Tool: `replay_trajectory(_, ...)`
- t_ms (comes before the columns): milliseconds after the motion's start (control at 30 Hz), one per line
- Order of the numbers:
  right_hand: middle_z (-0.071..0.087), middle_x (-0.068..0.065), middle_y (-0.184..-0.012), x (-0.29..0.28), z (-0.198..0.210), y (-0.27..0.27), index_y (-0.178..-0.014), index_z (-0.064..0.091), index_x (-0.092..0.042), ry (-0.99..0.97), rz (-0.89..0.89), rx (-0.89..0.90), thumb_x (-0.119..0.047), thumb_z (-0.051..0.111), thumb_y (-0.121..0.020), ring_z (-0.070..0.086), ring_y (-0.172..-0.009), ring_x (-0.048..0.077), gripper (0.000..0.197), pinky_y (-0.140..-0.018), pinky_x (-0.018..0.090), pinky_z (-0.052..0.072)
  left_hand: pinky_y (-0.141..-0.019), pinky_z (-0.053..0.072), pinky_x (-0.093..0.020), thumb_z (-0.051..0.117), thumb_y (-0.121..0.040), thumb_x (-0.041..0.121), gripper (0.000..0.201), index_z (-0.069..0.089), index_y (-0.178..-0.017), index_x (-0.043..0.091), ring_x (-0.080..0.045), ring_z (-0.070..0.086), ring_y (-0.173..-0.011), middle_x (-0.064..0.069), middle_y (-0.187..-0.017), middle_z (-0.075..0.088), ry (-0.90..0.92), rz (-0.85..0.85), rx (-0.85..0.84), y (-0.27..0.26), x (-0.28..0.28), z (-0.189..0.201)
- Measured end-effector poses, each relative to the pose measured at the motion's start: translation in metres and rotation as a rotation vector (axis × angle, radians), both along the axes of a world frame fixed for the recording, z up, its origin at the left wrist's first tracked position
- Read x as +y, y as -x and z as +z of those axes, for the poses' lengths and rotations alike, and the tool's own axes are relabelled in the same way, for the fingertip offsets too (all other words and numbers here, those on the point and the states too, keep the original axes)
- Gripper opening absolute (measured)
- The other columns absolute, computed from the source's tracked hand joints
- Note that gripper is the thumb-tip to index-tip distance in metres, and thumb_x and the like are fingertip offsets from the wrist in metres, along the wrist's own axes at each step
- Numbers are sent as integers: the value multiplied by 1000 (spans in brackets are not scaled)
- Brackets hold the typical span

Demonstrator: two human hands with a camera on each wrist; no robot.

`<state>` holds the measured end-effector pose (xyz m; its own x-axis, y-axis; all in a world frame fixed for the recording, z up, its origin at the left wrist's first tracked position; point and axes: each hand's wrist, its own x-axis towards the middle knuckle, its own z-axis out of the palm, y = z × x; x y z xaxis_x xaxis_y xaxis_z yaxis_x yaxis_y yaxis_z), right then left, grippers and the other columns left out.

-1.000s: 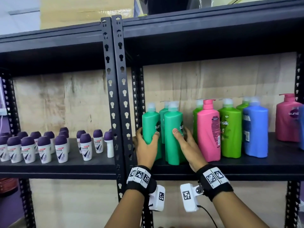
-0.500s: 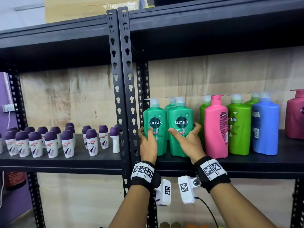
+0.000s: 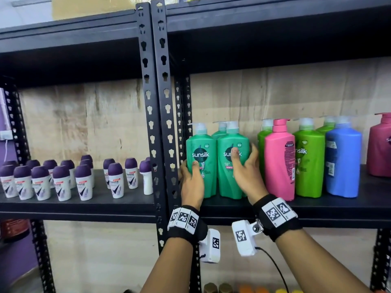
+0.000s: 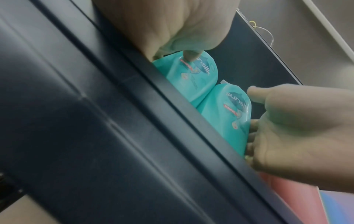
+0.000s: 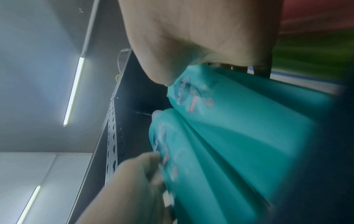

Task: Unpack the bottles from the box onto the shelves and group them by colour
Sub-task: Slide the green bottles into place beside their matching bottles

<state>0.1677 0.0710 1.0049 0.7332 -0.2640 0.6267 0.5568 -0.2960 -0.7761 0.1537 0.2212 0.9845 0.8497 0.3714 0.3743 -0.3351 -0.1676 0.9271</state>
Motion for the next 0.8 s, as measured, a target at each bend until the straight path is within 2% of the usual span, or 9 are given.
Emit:
replay_trajectory(67,28,7,-163,-7,24,0,-158,18,-21,71,4,-48,-58,45,-100,32,-148,22,74,-115,28,24,-110,38,-44,33,-103,54,43,36,-143,41,-30,51,-127,-1,-145,49,20,2,6,1,0,0)
replay_trajectory(133,39,8,-158,-11,52,-2,-155,25,-27,168,4,-29,-63,42,-100,42,-142,25,68,-114,33,32,-110,40,-44,33,-102,56,42,38,-141,42,-29,53,-123,-1,-144,51,32,-8,18,1,1,0)
replay_trajectory(200,59,7,-140,-12,76,-7,-147,38,-31,246,-23,15,-65,41,-99,59,-122,26,59,-100,33,46,-110,40,-46,33,-102,57,42,37,-141,41,-30,54,-122,-2,-144,52,34,-16,25,2,1,0)
replay_trajectory(233,66,5,-129,-12,86,-10,-140,46,-32,288,-44,19,-64,43,-99,63,-112,25,52,-90,30,46,-110,40,-47,33,-101,58,43,37,-141,42,-30,54,-123,-2,-143,53,32,-16,27,2,1,0)
replay_trajectory(300,72,0,-115,-11,98,-18,-125,59,-29,341,-61,14,-60,47,-98,65,-105,23,42,-83,27,44,-109,41,-46,33,-101,58,42,37,-140,42,-31,55,-122,-3,-141,56,34,-16,30,2,1,0)
replay_trajectory(433,76,-7,-93,-7,102,-30,-111,58,-23,350,-45,29,-60,51,-96,68,-96,20,40,-88,33,53,-106,42,-44,33,-101,59,39,37,-137,44,-31,55,-120,-2,-139,58,37,-15,37,1,1,-1)
replay_trajectory(600,77,-5,-96,-6,99,-32,-115,57,-20,375,-65,-2,-62,47,-98,68,-99,25,46,-92,41,54,-107,42,-46,33,-101,59,40,36,-137,44,-32,56,-120,-2,-139,58,40,-16,50,0,1,0)
replay_trajectory(800,77,-3,-100,-9,101,-30,-122,53,-16,439,-42,-12,-58,44,-102,68,-103,25,47,-94,41,53,-105,43,-45,32,-101,60,41,35,-139,43,-32,56,-119,-4,-138,59,29,-5,54,-2,1,-1)
